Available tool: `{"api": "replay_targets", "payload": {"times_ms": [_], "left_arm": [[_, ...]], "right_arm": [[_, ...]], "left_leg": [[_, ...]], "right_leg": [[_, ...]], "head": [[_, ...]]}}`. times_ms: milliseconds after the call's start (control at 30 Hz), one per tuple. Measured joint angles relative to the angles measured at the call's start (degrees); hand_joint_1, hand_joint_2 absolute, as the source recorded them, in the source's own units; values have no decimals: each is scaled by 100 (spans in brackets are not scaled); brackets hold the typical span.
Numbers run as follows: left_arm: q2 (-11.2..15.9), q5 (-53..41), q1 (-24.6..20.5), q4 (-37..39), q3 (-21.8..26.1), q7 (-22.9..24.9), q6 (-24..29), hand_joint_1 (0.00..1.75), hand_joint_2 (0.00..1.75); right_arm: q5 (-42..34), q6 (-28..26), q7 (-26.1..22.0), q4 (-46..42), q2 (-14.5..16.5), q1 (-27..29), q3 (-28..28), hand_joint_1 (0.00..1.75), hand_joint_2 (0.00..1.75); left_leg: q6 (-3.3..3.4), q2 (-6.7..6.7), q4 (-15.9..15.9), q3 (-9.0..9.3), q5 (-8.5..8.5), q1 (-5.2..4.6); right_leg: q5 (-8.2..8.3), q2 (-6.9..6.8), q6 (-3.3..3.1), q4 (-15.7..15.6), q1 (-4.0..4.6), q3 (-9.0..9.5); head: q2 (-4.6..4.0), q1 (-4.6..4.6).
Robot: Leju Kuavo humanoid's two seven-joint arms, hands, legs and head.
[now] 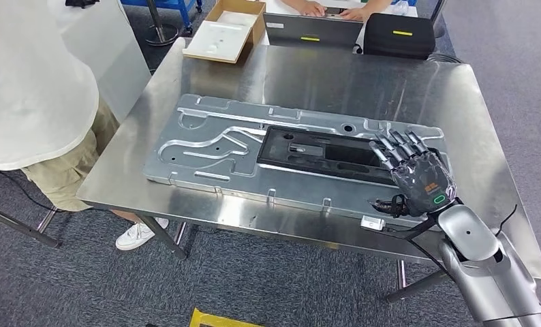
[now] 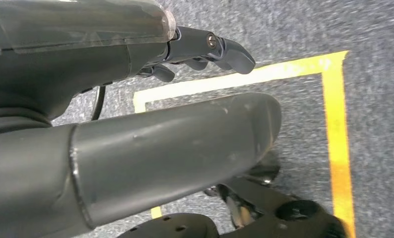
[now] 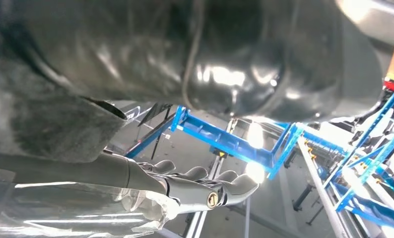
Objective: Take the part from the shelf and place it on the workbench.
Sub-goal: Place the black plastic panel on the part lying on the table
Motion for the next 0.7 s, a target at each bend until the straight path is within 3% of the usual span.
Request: {"api": "replay_targets", "payload": {"times_ms": [67, 100, 133, 200, 233, 300, 367, 400, 433, 467, 500, 567, 600, 633, 700], "left_arm": [[1, 0, -17, -5, 0, -1, 2, 0, 0], [1, -1, -22, -8, 0, -2, 3, 0, 0], [1, -2, -26, -10, 1, -3, 8, 0, 0], [-5, -5, -21, -10, 2, -3, 15, 0, 0], [-10, -7, -22, -11, 3, -3, 18, 0, 0], [-21, -9, -23, -15, 4, -16, 18, 0, 0], [-29, -9, -22, -20, 5, -42, 18, 0, 0], [-34, -9, -20, -21, 7, -52, 18, 0, 0], [-39, -10, -19, -21, 8, -58, 18, 0, 0], [-46, -13, -16, -21, 9, -63, 18, 0, 0], [-55, -19, -12, -21, 10, -75, 19, 0, 0], [-79, -29, -5, -25, 11, -121, 26, 0, 0], [-93, -31, -4, -33, 13, -148, 35, 0, 0], [-108, -28, -4, -42, 15, -170, 48, 0, 0], [-143, -23, 15, -72, 28, -202, 73, 0, 0]], "right_arm": [[0, 1, 1, -5, 3, 3, -2, 0, 0], [0, 2, 3, -9, 7, 4, -3, 0, 0], [0, 6, 8, -12, 12, 7, -5, 0, 0], [0, 50, 74, -15, 27, 21, -16, 0, 0], [0, 112, 173, -15, 48, 34, -40, 0, 0], [0, 337, 526, -18, 180, 59, -159, 0, 0], [0, 564, 860, -44, 441, 97, -336, 0, 0], [0, 623, 945, -60, 562, 125, -406, 0, 0], [0, 653, 984, -73, 659, 154, -457, 0, 0], [-5, 666, 1001, -82, 730, 176, -498, 0, 0], [-33, 684, 1026, -105, 810, 193, -555, 0, 0], [-174, 724, 1073, -214, 1071, 252, -777, 0, 0], [-289, 737, 1087, -295, 1256, 319, -947, 0, 0], [-406, 729, 1080, -368, 1442, 405, -1135, 0, 0], [-603, 655, 990, -463, 1832, 631, -1565, 0, 0]], "left_leg": [[59, -5, -822, 594, 25, -17], [90, -8, -1114, 773, -15, -28], [117, -10, -1271, 851, -64, -43], [182, -2, -1332, 819, 22, -44], [226, 9, -1367, 797, 85, -33], [312, 37, -1426, 696, 242, -3], [338, 58, -1418, 537, 368, -10], [333, 66, -1404, 455, 419, -12], [327, 71, -1387, 375, 461, -14], [315, 72, -1366, 300, 498, -12], [297, 72, -1346, 236, 527, -8], [239, 72, -1311, 141, 579, -7], [201, 70, -1301, 117, 607, -10], [164, 66, -1297, 103, 635, -12], [87, 52, -1300, 95, 683, -4]], "right_leg": [[67, -2, 47, 57, 3, -106], [104, -4, 79, 66, 2, -127], [147, -6, 114, 60, -1, -135], [228, -1, 185, 20, -6, -135], [182, 9, 215, 43, -7, -161], [-217, 25, 257, 384, -15, -299], [-761, 27, 293, 1113, -31, -507], [-895, 27, 311, 1435, -40, -564], [-905, 27, 326, 1599, -51, -542], [-808, 26, 336, 1550, -63, -414], [-656, 24, 342, 1276, -77, -177], [-508, 22, 330, 428, -79, 403], [-510, 24, 305, 113, -67, 595], [-550, 27, 275, -65, -48, 693], [-535, 27, 189, -115, -27, 695]], "head": [[0, 0], [0, 1], [0, 1], [-1, 1], [0, 2], [0, 2], [0, 2], [0, 3], [-1, 3], [-1, 3], [-1, 3], [0, 2], [0, 2], [1, 1], [1, 1]]}}
